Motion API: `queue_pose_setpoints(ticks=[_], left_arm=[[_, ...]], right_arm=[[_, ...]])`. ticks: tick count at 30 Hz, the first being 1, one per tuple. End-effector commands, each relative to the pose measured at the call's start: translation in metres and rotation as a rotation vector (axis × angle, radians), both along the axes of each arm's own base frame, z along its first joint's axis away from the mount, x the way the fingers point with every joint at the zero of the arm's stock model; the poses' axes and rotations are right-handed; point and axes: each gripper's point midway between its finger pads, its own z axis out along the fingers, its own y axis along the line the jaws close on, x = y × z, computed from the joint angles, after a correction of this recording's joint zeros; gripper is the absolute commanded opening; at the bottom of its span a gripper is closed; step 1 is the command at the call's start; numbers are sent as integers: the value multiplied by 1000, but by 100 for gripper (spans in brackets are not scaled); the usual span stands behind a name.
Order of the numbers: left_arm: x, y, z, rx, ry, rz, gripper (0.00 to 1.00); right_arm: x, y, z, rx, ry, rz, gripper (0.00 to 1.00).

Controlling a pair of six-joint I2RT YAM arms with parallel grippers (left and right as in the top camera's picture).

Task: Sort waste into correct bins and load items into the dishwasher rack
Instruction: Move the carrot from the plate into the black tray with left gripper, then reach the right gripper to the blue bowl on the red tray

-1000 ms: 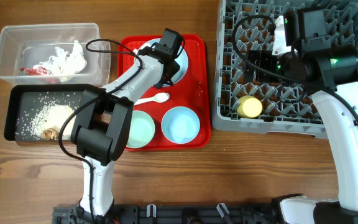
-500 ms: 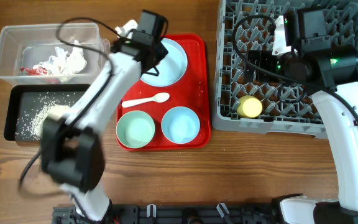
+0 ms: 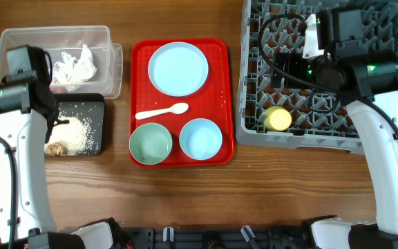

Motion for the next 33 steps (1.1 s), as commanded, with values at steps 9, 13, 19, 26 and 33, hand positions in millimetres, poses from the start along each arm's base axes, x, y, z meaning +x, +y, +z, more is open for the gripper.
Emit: queue_pose_setpoints(ticks=[9,13,19,26,33], left_arm=[[-1,23,-144,-106,-187,145,32],[11,24,-153,-112,-233,134,34],[15,21,-180,-152,-189,130,43],[46,24,-146,-97,-230,-119,100],[65,-21,-12,-23,-512,-523,100]], right_arm=[[-1,0,2,4,-4,9,100],[-2,0,1,4,-1,9,100],[-3,0,1,3,3,9,100],[-3,0,1,3,2,10,100],[-2,0,2,4,-1,10,100]])
